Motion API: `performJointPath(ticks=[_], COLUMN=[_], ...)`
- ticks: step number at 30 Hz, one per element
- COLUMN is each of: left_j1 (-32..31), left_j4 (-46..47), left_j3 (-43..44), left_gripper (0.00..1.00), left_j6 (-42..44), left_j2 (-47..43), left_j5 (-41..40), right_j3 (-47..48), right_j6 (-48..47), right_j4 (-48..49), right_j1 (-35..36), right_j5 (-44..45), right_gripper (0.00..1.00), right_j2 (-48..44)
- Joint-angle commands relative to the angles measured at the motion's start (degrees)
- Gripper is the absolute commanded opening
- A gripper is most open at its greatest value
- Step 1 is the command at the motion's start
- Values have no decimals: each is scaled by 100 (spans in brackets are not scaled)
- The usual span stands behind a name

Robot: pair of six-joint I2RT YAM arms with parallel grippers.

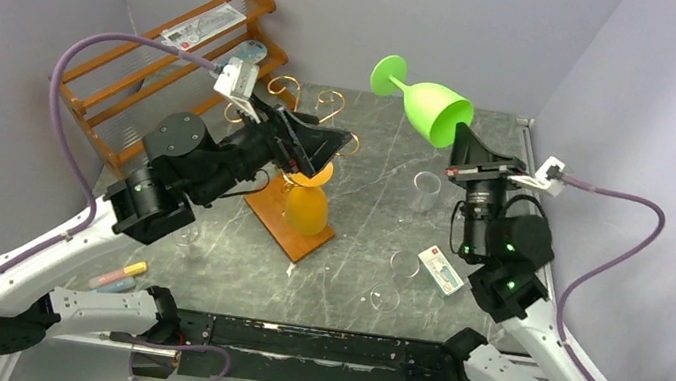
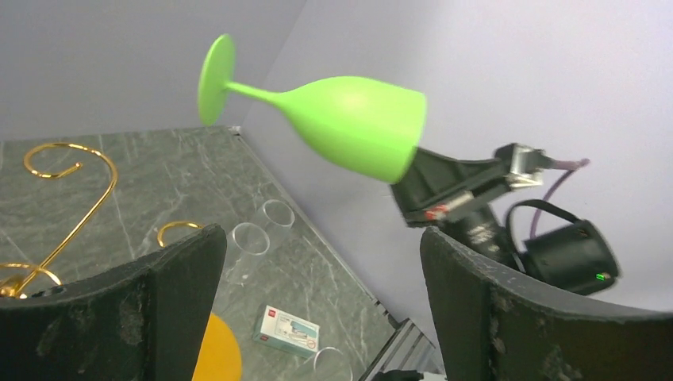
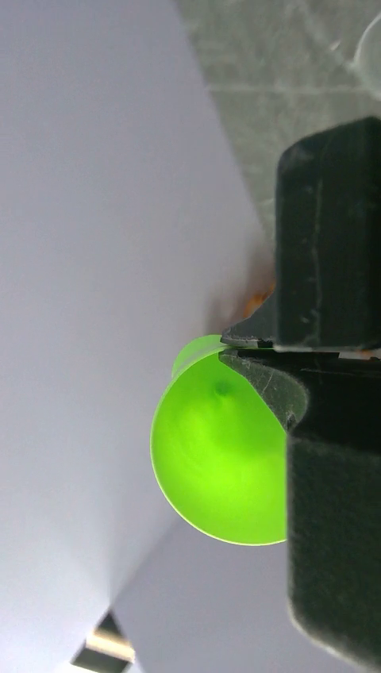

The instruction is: Place the wine glass upside down on the wine glass rack

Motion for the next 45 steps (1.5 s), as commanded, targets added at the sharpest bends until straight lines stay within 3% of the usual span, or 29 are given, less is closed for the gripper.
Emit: performJointPath(ticks=[1,8,15,20,27,30,33,34,35,38,42,45], left_j1=[-28,-22,-22,-22,-22,-22,-22,-22,-22,-22,-22,-22], left_j4=[736,950,1300,1026,1143,1129,1183,1175,1115,1029,917,1030], left_j3=[179,427,570,755,522,520,503,519,552,667,866,848], left_gripper=[96,90,84,62,37,7,5,5,5,5,5,5], left_j6=[296,1127,1677,2085,2296,2518,2906,3045,3233,3730,4281,4844], left_j2=[276,889,1260,1406,1144,1091,1063,1060,1060,1064,1117,1113], left_j5=[-110,-1132,-569,-886,-522,-373,-76,30,126,240,232,534], right_j3=[-156,-408,-733,-683,-780,-756,-694,-668,-626,-589,-601,-522], right_j6=[-383,201,545,721,747,745,697,657,632,493,-47,-312], right_j4=[918,527,507,346,401,319,84,-44,-261,-741,-1279,-1768], right_j1=[-27,-23,-30,-29,-30,-31,-27,-26,-31,-31,-31,-27], right_j5=[-866,-1502,-1790,-2004,-2136,-2191,-2126,-2073,-1958,-1829,-1989,-1977], right_gripper=[0,0,0,0,0,0,0,6,24,50,64,68], right_j2=[-442,-927,-1295,-1425,-1481,-1485,-1506,-1522,-1554,-1678,-2021,-2282])
